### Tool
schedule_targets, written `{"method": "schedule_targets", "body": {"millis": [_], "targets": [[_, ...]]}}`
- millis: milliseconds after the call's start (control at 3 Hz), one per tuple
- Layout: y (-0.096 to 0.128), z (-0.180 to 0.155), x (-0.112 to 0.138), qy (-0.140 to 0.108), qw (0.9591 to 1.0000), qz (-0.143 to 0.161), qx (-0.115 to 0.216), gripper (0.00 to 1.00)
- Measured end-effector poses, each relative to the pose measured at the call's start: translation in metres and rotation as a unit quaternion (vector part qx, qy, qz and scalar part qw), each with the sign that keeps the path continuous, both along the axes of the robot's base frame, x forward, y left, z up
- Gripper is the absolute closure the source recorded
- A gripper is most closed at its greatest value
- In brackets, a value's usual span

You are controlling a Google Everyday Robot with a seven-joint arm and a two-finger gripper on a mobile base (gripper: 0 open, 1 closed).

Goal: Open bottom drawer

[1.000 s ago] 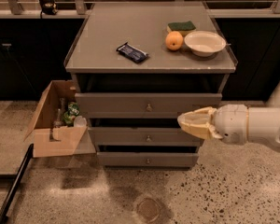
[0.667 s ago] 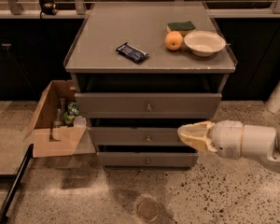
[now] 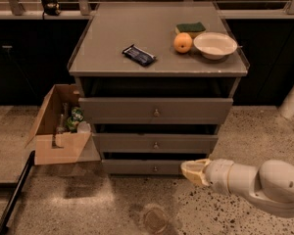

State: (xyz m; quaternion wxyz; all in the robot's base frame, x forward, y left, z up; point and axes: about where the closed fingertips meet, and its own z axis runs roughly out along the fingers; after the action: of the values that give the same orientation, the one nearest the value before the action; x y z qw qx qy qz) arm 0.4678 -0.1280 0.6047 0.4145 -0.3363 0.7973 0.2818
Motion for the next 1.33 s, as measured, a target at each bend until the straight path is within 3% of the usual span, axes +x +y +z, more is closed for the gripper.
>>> {"method": "schedule_targets", "body": {"millis": [333, 667, 1000, 1333], "targets": [[0.004, -0.055, -0.004, 0.035, 0.9992, -0.013, 0.01, 1.0], [0.004, -0.055, -0.004, 0.035, 0.9992, -0.013, 0.01, 1.0], [-0.009, -0.073, 0.002, 0.006, 0.9988, -0.048, 0.003, 1.0], [-0.022, -0.096, 0.023, -0.026, 0.9971, -0.07, 0.015, 1.0]]}}
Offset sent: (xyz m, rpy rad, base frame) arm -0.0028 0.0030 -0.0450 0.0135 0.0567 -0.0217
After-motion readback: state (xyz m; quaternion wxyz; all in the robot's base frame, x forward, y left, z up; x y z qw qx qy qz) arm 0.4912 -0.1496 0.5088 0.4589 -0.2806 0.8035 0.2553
